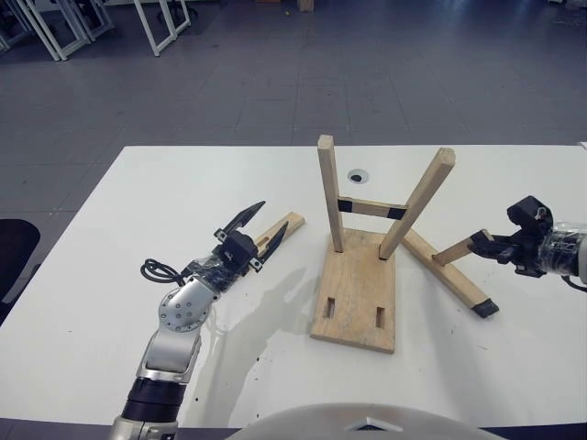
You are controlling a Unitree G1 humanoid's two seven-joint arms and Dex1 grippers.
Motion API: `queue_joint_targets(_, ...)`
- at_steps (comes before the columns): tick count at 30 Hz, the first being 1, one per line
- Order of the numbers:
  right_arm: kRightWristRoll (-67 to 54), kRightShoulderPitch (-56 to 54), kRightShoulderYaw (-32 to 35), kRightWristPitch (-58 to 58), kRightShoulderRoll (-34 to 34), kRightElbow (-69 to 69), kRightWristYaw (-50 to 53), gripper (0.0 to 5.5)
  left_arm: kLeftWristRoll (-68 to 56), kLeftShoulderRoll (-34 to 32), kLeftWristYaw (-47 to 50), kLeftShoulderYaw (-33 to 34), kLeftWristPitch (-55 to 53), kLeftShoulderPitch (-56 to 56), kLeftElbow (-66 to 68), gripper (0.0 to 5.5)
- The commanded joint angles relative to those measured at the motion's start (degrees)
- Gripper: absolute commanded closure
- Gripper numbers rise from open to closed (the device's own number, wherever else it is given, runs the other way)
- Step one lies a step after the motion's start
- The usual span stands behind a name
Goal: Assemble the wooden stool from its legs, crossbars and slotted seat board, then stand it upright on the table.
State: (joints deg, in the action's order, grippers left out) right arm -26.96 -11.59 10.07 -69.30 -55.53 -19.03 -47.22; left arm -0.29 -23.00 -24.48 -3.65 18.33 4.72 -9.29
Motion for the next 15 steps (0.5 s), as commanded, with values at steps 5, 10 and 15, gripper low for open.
queue_joint_targets(5,5.7,-10.1,-17.9,8.6,-3.1,9.6,-6.4,5.09,1.3,0.6,0.7,-0.4,-1.7,1.0,-1.3,2.79)
queue_joint_targets(10,11.8,-20.7,-28.3,15.4,-4.0,20.0,-15.7,5.09,1.9,1.5,1.8,-0.7,-2.0,2.3,-2.0,2.79)
queue_joint_targets(15,13.1,-24.0,-29.3,17.2,-4.7,24.3,-20.9,5.09,2.7,2.7,3.2,-1.0,-2.3,3.0,-2.4,2.79)
